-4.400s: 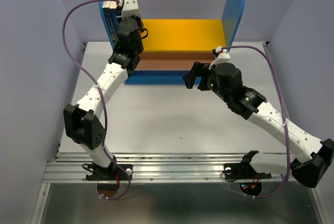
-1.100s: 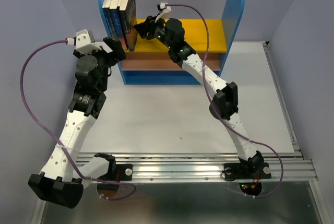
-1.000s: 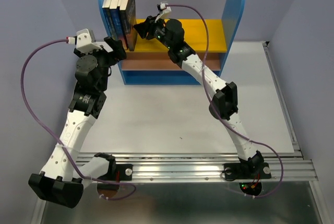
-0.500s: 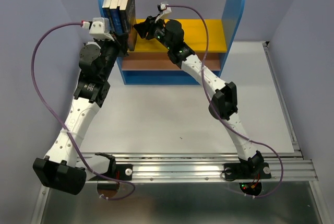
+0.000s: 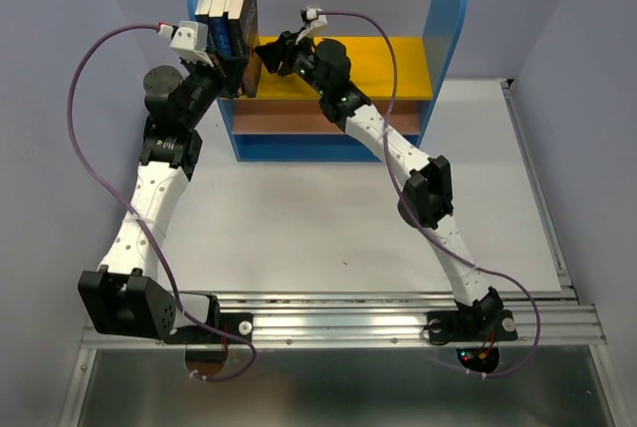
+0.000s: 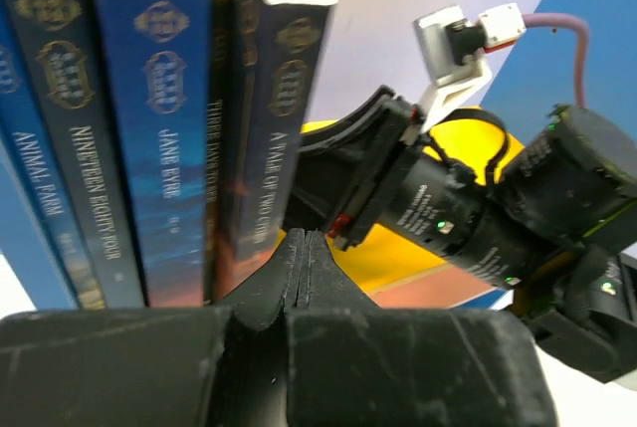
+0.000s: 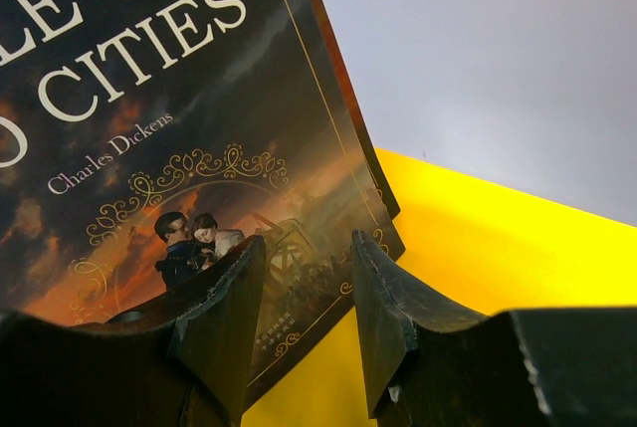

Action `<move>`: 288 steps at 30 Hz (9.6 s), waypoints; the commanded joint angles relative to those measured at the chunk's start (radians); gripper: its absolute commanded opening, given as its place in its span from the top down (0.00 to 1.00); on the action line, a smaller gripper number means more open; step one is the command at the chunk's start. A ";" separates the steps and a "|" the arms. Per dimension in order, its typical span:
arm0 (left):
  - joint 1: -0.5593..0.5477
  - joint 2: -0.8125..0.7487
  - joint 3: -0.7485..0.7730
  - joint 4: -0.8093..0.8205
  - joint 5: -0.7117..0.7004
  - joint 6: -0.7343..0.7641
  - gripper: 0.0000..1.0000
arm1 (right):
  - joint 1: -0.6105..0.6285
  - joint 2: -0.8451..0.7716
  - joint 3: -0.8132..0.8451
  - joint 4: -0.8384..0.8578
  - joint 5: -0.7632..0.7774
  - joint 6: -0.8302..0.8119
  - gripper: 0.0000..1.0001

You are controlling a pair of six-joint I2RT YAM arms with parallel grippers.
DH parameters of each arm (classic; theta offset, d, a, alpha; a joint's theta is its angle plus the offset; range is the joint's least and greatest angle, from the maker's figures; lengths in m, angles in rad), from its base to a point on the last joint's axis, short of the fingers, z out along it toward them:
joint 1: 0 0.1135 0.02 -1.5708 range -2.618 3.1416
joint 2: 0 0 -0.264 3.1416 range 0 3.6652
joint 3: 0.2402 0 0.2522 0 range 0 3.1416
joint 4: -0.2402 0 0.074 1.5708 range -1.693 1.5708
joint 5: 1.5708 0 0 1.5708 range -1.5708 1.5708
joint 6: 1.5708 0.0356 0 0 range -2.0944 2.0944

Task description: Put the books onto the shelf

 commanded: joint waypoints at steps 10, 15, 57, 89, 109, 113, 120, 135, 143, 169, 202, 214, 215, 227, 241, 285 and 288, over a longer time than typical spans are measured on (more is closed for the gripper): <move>0.076 0.073 0.101 0.114 0.175 0.011 1.00 | 0.057 0.037 -0.017 0.028 -0.065 -0.011 0.53; 0.076 0.099 0.111 0.107 0.135 0.016 1.00 | 0.057 0.047 -0.016 0.033 -0.086 -0.006 0.53; 0.176 0.114 -0.115 0.310 0.288 0.074 1.00 | 0.057 -0.037 -0.143 0.025 -0.094 -0.048 0.48; 0.256 0.139 -0.043 0.183 0.517 0.241 1.00 | 0.057 -0.043 -0.145 -0.001 -0.109 -0.045 0.48; 0.256 0.195 0.035 0.124 0.378 0.283 1.00 | 0.057 -0.045 -0.159 0.008 -0.115 -0.043 0.48; 0.254 0.201 0.040 0.126 0.379 0.284 1.00 | 0.057 -0.043 -0.160 0.005 -0.117 -0.042 0.48; 0.254 0.178 0.029 0.111 0.407 0.298 1.00 | 0.057 -0.049 -0.163 0.004 -0.120 -0.037 0.48; 0.248 0.086 0.048 0.092 0.480 0.223 0.76 | 0.057 -0.141 -0.241 -0.035 0.027 -0.014 0.43; 0.227 0.011 0.066 0.089 0.471 0.162 0.45 | 0.057 -0.202 -0.275 -0.075 0.174 -0.009 0.40; -0.042 -0.098 0.172 -0.034 0.171 0.154 0.01 | 0.057 -0.563 -0.568 -0.254 0.506 -0.045 0.00; -0.424 0.783 1.078 -0.385 -1.084 0.120 0.01 | 0.057 -1.332 -1.406 -0.283 0.296 -0.055 0.00; -0.352 0.889 1.148 -0.324 -1.171 0.106 0.01 | 0.057 -1.296 -1.404 -0.273 0.316 -0.057 0.00; -0.347 0.893 1.148 -0.314 -1.176 0.113 0.01 | 0.057 -1.293 -1.404 -0.273 0.314 -0.057 0.00; -0.272 0.896 1.152 -0.385 -1.271 -0.013 0.01 | 0.057 -1.243 -1.401 -0.262 0.308 -0.058 0.00; -0.274 0.883 1.135 -0.362 -1.193 -0.078 0.01 | 0.057 -1.223 -1.395 -0.260 0.308 -0.052 0.00; -0.249 0.999 0.990 -0.003 -1.156 -0.064 0.01 | 0.057 -1.170 -1.401 -0.256 0.280 -0.075 0.00; -0.246 0.987 0.973 -0.018 -1.164 -0.085 0.01 | 0.057 -1.167 -1.398 -0.256 0.284 -0.080 0.00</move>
